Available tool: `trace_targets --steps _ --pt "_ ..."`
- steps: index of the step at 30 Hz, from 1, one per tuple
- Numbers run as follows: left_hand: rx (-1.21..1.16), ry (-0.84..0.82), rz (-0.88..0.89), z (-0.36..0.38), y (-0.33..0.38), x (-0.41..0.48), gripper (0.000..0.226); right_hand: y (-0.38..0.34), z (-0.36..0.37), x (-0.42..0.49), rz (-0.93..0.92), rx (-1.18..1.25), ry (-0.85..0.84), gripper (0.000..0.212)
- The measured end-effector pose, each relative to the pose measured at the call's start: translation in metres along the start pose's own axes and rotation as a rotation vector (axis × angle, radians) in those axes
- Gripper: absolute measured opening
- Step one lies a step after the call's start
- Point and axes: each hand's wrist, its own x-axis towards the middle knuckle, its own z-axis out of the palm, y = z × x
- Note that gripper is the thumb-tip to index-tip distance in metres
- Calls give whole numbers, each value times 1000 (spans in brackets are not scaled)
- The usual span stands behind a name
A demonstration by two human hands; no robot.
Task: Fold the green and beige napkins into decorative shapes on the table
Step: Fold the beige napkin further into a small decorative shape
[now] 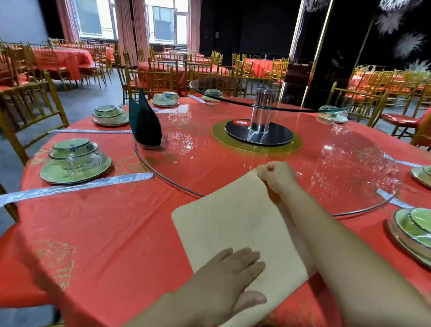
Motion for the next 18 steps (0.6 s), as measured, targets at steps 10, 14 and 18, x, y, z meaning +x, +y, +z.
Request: trace_targets --steps 10,14,18 --pt "190 -149 -66 2 2 0 72 11 13 6 -27 -41 120 17" --pt "231 -181 -75 2 3 0 74 9 10 2 1 -38 111 21" --pt "183 -132 -39 -4 8 3 85 2 2 -63 -251 -69 73 41"
